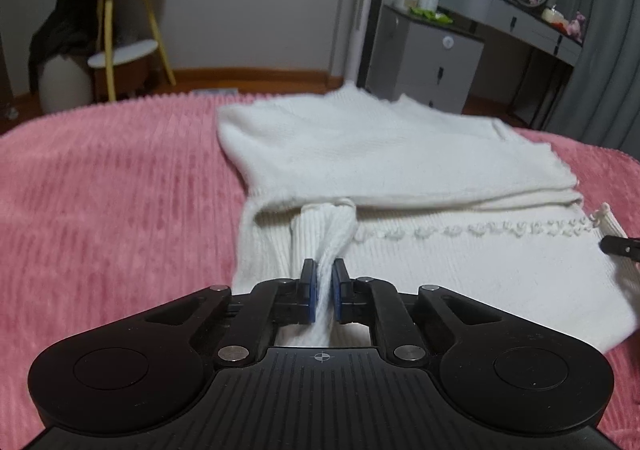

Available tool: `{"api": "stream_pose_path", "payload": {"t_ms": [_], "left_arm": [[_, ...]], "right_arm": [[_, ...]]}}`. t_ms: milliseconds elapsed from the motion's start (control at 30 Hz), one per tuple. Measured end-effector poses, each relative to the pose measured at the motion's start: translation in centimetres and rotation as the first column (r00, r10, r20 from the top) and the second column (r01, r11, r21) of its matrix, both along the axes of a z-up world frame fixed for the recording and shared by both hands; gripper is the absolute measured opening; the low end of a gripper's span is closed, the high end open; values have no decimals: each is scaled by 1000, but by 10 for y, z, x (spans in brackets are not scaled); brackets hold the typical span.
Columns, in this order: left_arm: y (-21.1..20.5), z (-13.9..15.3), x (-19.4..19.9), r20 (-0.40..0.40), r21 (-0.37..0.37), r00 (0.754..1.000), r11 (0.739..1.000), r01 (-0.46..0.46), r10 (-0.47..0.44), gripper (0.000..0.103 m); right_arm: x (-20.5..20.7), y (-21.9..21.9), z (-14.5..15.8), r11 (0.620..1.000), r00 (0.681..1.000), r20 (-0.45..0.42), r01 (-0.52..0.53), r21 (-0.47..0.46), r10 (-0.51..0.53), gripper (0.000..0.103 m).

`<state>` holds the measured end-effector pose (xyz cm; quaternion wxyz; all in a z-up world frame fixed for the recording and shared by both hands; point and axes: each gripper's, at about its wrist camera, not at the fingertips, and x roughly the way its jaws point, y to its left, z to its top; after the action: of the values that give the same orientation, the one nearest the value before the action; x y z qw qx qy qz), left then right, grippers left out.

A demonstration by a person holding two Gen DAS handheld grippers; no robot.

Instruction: Fold small clothes

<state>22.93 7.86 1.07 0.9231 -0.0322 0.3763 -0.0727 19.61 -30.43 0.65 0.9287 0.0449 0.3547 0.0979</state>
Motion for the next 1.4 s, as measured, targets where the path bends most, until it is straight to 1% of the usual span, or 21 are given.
{"api": "stream_pose_path", "payload": {"t_ms": [100, 233, 300, 400, 467, 533, 600, 767, 800, 833, 867, 900, 933, 1000, 1067, 1100, 1133, 1167, 1267, 1333, 1400], "left_arm": [[4, 25, -9, 67, -22, 998, 1000, 14, -12, 9], [9, 63, -12, 164, -75, 986, 997, 17, -4, 9], [12, 79, -5, 202, -109, 979, 994, 11, 11, 9], [14, 97, 12, 273, -101, 961, 995, -22, 49, 9], [16, 103, 28, 297, -121, 952, 992, -40, 75, 9], [14, 99, 49, 282, -113, 955, 992, -64, 93, 9], [13, 85, 72, 243, -92, 964, 992, -92, 112, 9], [14, 28, 111, 52, -91, 991, 989, -117, 122, 10], [13, 19, 113, 33, -82, 992, 990, -116, 119, 13], [12, 13, 114, 21, -74, 994, 991, -108, 109, 20], [12, 8, 113, 14, -79, 995, 992, -94, 95, 24], [12, 5, 112, 8, -91, 997, 993, -76, 77, 35], [13, 1, 109, 9, -108, 998, 992, -58, 59, 39], [13, -3, 112, 11, -104, 999, 994, -33, 34, 38], [8, -5, 115, -1, -48, 999, 998, -39, 39, 18], [6, -5, 116, -7, -23, 999, 999, -43, 43, 12], [2, -2, 112, -4, -8, 999, 999, -47, 47, 12], [1, 3, 109, 9, 8, 999, 999, -54, 54, 12], [0, 25, 103, 94, 28, 995, 999, -33, 30, 10], [-1, 40, 105, 157, 42, 987, 998, -39, 32, 9], [0, 49, 114, 196, 41, 979, 997, -69, 60, 9]], "right_arm": [[-9, 1, 14, 999, 998, 60, -27, -19, 28, 6], [-16, 6, 42, 998, 985, 164, -55, -42, 62, 6], [-14, 7, 55, 998, 976, 208, -58, -36, 64, 6], [-1, 11, 69, 997, 962, 270, -36, -62, 51, 6], [12, 12, 75, 997, 953, 303, -5, -74, 28, 6], [32, 10, 77, 997, 951, 310, 23, -68, 0, 6], [59, 7, 71, 998, 961, 273, 48, -44, -34, 6], [107, 3, 34, 999, 992, 116, 46, -7, -45, 7], [113, 1, 26, 999, 996, 82, 43, 1, -43, 8], [116, -1, 21, 999, 997, 59, 43, 14, -44, 12], [117, -1, 17, 999, 998, 47, 38, 30, -39, 16], [117, -3, 15, 998, 999, 43, 25, 52, -27, 25], [117, -5, 14, 998, 999, 47, 9, 70, -13, 27], [117, -4, 12, 997, 999, 47, -21, 76, 17, 27], [119, 2, 8, 998, 998, 45, -41, 42, 39, 25], [120, 5, 7, 999, 998, 42, -44, 10, 43, 9], [119, 8, 7, 999, 998, 47, -50, -17, 51, 6], [115, 14, 9, 998, 996, 62, -56, -35, 58, 6], [106, 19, 23, 993, 985, 150, -70, -92, 83, 6], [105, 21, 33, 990, 974, 211, -55, -127, 81, 6], [113, 25, 38, 985, 965, 254, -26, -171, 70, 6]]}}
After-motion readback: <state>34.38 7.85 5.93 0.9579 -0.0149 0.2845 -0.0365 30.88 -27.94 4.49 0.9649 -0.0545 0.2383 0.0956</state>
